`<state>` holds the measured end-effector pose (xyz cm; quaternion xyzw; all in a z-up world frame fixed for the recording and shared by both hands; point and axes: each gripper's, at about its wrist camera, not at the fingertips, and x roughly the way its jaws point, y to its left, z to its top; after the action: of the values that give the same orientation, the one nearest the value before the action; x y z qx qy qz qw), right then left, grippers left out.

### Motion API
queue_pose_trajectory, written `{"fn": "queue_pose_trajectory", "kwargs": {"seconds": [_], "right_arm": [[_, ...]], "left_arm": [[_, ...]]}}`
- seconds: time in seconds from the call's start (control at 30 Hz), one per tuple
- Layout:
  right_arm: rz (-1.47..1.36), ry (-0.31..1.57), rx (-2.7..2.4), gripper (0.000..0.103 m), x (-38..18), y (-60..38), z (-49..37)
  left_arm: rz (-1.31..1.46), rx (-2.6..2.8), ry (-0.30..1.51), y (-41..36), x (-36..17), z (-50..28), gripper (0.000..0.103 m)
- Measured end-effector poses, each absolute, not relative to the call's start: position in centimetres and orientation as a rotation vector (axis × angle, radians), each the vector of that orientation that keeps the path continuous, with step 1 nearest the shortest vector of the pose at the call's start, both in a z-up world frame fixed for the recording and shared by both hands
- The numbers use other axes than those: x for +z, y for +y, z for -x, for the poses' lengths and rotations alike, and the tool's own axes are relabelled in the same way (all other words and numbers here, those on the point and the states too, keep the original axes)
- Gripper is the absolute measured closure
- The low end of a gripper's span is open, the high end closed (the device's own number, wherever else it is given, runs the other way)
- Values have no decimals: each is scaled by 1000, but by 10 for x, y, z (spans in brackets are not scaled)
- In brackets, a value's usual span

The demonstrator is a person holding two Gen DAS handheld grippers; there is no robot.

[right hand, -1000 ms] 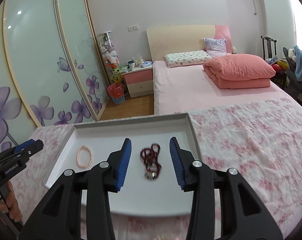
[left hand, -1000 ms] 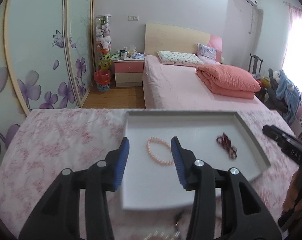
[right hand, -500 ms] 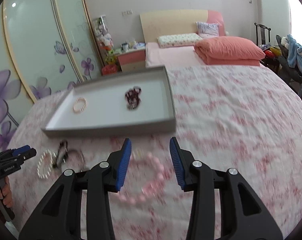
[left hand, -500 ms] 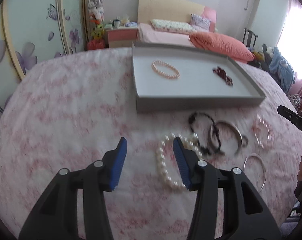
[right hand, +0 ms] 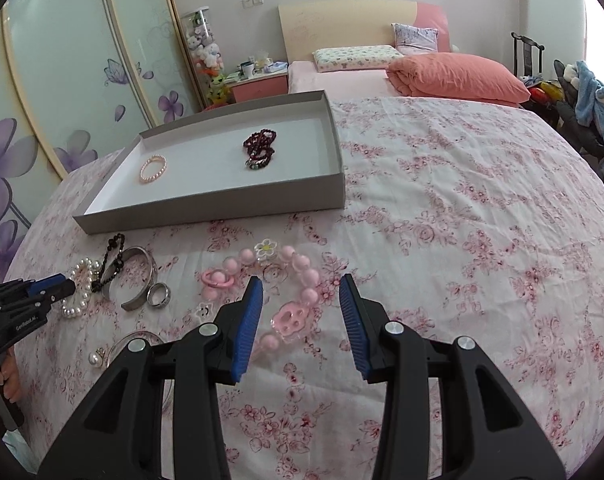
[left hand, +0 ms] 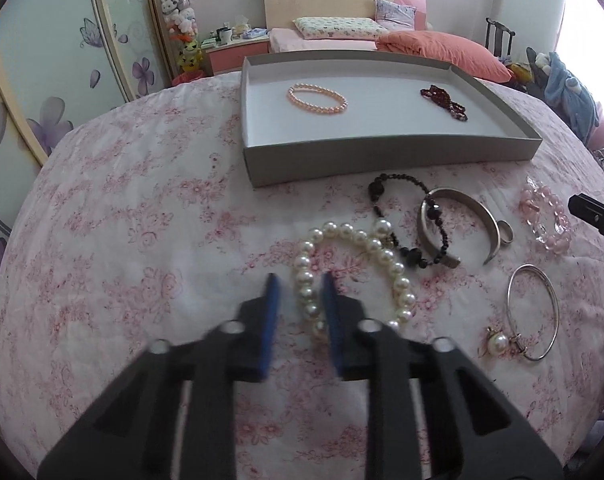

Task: Organize jewelry
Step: 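Grasp the white pearl bracelet with the left gripper while the right grasps the pink crystal bracelet, then lift both held bracelets and carry them over the gray tray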

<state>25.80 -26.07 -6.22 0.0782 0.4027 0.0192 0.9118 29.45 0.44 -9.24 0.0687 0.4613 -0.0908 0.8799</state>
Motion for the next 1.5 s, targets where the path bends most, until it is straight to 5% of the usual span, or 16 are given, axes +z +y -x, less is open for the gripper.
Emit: {"fn": "queue_pose_trajectory", "kwargs": {"seconds": [0.77, 0.87, 0.9, 1.5], "right_arm": [[-89, 905, -31, 63, -78, -251, -282], [-50, 896, -32, 71, -81, -248, -279], [-53, 894, -23, 89, -80, -248, -279], [-59, 689, 102, 89, -31, -232, -250]], "left_arm": [[-101, -151, 925, 21, -78, -295, 93], [-104, -152, 926, 18, -80, -295, 93], [-104, -151, 927, 18, -80, -296, 93], [-23, -245, 807, 22, -47, -280, 93]]}}
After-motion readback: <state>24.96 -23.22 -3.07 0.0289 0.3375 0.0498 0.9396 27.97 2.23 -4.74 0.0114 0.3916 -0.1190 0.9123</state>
